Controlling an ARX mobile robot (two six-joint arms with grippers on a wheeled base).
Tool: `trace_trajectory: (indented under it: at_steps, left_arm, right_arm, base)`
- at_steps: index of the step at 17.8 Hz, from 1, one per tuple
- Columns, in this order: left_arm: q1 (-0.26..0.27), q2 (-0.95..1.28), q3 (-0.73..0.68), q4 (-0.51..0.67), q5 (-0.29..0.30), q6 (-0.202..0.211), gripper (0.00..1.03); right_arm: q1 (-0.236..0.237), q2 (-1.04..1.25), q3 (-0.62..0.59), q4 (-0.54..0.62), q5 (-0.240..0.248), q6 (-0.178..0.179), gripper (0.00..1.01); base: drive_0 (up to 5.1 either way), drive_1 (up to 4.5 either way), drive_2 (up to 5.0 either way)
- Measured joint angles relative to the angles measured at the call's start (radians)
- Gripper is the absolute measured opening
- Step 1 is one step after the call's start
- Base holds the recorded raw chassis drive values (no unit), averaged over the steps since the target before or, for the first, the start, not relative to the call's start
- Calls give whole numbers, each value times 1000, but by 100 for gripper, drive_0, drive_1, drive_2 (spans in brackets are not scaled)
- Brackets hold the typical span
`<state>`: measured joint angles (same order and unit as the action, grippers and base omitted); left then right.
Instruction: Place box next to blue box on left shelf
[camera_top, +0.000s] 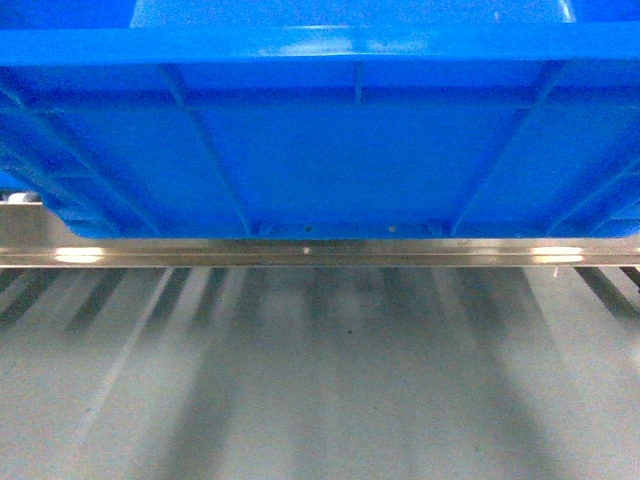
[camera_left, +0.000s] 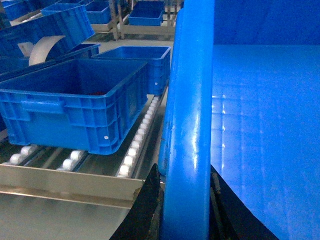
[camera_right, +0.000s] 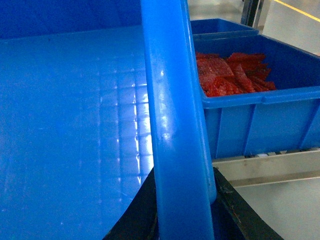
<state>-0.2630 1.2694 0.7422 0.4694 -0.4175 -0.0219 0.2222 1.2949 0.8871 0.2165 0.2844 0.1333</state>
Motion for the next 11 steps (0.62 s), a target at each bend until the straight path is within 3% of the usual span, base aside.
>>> trace_trajectory:
  at_steps: [11]
  left_arm:
    - [0, 0, 0, 0, 2, -2, 14]
  right_arm:
    - [0, 0, 0, 0, -1, 0, 21]
  base:
    - [9, 442, -423]
